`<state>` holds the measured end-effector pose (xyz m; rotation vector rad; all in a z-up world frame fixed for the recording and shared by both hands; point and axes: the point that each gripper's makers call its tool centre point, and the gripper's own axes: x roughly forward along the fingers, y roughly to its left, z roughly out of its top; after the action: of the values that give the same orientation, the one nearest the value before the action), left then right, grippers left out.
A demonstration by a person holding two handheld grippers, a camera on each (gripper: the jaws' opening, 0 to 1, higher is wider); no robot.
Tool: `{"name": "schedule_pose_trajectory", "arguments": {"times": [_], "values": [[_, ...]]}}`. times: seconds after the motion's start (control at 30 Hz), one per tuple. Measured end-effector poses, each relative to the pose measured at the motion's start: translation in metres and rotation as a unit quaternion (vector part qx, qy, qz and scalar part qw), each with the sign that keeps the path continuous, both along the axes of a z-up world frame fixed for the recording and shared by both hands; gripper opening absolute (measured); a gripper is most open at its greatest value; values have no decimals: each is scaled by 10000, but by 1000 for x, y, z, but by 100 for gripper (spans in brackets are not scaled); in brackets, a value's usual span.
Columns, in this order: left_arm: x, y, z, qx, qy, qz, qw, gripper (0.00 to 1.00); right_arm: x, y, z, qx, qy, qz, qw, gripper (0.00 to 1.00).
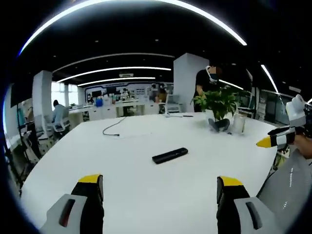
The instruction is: Press the specified remote control buttons in sequence, fully releasing each button before pressing the next.
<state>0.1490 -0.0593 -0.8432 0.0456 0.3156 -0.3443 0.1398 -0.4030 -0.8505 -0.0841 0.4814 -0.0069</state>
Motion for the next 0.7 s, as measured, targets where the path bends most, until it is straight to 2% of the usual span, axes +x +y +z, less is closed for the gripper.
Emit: {"name": "schedule_pose_trajectory", "arguments": {"times": [0.2,0.33,0.7], "values": [[-1,1,-4,73,117,26,9999,100,0,0,-2,-29,53,26,10000,90],[-1,2,2,-129,52,66,9999,100,0,0,-2,-22,48,16,10000,89],[-1,6,1,-56,14,184,9998,100,-2,-1,-3,-105,91,34,9999,89]]}}
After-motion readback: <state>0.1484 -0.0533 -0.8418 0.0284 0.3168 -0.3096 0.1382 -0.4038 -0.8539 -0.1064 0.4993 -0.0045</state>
